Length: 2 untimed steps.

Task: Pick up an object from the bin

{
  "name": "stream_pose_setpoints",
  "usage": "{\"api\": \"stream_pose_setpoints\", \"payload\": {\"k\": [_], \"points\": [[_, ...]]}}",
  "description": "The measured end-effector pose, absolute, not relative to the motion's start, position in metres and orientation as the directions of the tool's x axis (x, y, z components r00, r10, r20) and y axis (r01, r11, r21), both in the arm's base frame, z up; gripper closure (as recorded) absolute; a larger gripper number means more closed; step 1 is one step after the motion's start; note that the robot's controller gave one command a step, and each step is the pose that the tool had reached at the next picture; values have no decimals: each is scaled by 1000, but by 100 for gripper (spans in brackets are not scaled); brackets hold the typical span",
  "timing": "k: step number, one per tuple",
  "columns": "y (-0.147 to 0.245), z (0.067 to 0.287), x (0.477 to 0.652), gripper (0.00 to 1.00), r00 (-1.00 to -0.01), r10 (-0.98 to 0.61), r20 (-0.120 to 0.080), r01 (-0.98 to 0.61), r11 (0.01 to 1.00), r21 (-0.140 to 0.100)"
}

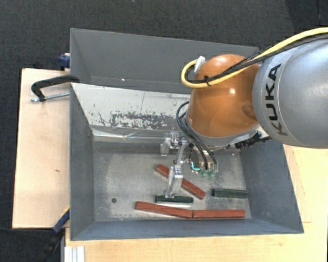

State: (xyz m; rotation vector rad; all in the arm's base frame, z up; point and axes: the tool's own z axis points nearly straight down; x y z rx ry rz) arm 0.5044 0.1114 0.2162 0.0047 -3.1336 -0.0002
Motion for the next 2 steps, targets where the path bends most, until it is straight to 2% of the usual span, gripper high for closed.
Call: {"api": "stream_pose_setpoints", "payload": {"k": [1, 2], "points": [[111, 221, 506, 0, -1000, -1, -1, -1, 1000, 1], [78, 159, 511, 0, -999, -41, -6, -41, 999, 2]]}}
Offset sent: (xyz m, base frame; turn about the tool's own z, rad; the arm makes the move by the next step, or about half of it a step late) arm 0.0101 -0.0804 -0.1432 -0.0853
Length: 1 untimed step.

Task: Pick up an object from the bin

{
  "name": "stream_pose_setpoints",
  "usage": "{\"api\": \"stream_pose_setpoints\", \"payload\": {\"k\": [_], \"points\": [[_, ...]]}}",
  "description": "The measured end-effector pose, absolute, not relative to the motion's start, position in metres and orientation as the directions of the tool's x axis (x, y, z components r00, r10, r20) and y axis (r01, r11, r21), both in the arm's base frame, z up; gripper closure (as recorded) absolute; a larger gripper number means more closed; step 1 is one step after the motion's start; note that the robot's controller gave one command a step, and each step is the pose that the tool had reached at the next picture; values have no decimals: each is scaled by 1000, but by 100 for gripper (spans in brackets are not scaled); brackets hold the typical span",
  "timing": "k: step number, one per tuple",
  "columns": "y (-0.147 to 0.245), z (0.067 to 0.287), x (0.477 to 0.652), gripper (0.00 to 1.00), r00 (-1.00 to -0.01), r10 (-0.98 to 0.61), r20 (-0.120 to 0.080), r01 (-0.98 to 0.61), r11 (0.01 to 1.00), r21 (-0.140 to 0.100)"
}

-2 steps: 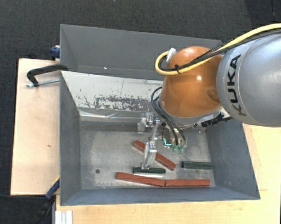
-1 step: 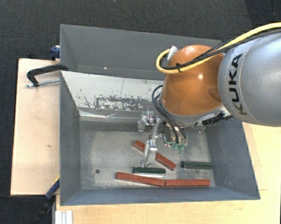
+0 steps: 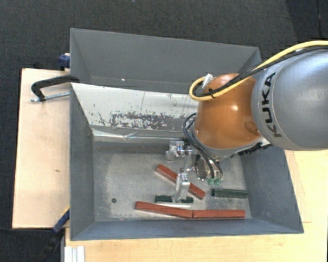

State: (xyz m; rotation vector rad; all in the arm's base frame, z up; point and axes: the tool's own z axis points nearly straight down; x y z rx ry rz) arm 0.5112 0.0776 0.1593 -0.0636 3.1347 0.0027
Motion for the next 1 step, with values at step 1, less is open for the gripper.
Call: {"api": "stream_pose_setpoints", "payload": {"k": [1], "points": [[70, 136, 511, 0, -999, -36, -6, -36, 999, -1]]}}
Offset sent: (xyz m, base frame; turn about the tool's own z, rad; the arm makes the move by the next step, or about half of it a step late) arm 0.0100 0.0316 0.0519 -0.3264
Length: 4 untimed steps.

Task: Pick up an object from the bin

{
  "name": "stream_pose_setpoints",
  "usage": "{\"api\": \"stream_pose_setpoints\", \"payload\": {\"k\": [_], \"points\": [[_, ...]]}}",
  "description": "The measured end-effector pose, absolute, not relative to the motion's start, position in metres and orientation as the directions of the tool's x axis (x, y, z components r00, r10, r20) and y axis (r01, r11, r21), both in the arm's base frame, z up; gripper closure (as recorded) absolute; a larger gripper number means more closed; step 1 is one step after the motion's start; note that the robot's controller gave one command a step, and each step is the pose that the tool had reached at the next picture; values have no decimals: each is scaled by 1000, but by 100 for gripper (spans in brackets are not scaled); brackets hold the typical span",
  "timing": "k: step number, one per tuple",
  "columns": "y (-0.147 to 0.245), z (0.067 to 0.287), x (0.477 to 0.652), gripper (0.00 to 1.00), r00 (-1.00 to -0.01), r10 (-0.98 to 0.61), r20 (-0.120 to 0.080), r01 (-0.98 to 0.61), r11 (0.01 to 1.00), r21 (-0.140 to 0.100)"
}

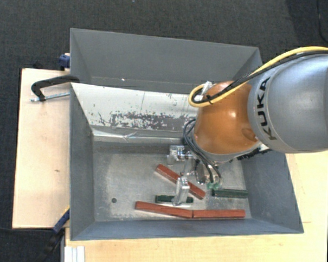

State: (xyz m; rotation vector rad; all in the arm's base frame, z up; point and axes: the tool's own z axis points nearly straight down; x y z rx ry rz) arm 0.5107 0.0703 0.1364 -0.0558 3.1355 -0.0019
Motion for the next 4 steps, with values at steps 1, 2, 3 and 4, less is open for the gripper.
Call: {"api": "stream_pose_setpoints", "payload": {"k": [1, 2, 3, 4], "points": [[94, 161, 515, 0, -987, -162, 0, -162, 987, 0], [72, 177, 518, 0, -942, -336, -6, -336, 942, 0], [42, 76, 539, 100, -940, -342, -6, -342, 940, 1], [41, 75, 539, 0, -940, -342, -4, -342, 940, 1]]}}
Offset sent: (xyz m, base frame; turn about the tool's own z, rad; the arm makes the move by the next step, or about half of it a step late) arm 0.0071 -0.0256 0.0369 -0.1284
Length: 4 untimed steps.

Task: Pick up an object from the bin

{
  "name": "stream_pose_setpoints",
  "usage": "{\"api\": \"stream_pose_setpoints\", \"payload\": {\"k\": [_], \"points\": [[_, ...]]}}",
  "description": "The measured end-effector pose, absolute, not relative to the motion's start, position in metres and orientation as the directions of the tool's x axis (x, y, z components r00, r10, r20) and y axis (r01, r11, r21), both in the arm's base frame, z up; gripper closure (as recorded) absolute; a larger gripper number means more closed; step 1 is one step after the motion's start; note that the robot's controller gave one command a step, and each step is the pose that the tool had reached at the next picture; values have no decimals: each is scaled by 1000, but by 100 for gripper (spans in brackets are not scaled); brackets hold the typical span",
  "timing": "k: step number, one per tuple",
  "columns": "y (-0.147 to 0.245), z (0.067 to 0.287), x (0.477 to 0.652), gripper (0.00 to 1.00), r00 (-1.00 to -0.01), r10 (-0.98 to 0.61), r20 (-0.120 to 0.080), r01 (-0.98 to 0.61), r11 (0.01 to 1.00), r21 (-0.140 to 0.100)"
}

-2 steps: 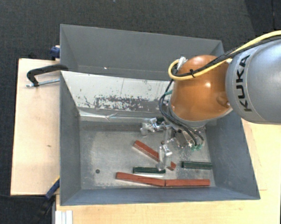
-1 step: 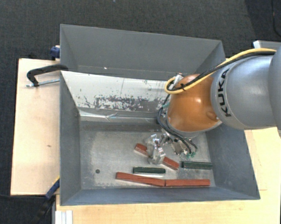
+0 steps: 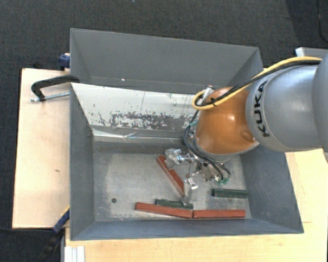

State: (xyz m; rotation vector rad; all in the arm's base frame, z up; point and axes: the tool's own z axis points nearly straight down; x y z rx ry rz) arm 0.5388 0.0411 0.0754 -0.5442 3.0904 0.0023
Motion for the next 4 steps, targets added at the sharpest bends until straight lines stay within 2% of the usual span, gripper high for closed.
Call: {"api": "stream_pose_setpoints", "payload": {"k": [1, 2, 3, 4], "points": [[44, 79, 542, 0, -946, -326, -3, -326, 946, 1], [56, 92, 551, 0, -958, -286, -6, -286, 958, 1], [66, 92, 554, 0, -918, -395, -7, -395, 918, 0], [73, 96, 562, 0, -762, -647, -6, -647, 762, -2]]}}
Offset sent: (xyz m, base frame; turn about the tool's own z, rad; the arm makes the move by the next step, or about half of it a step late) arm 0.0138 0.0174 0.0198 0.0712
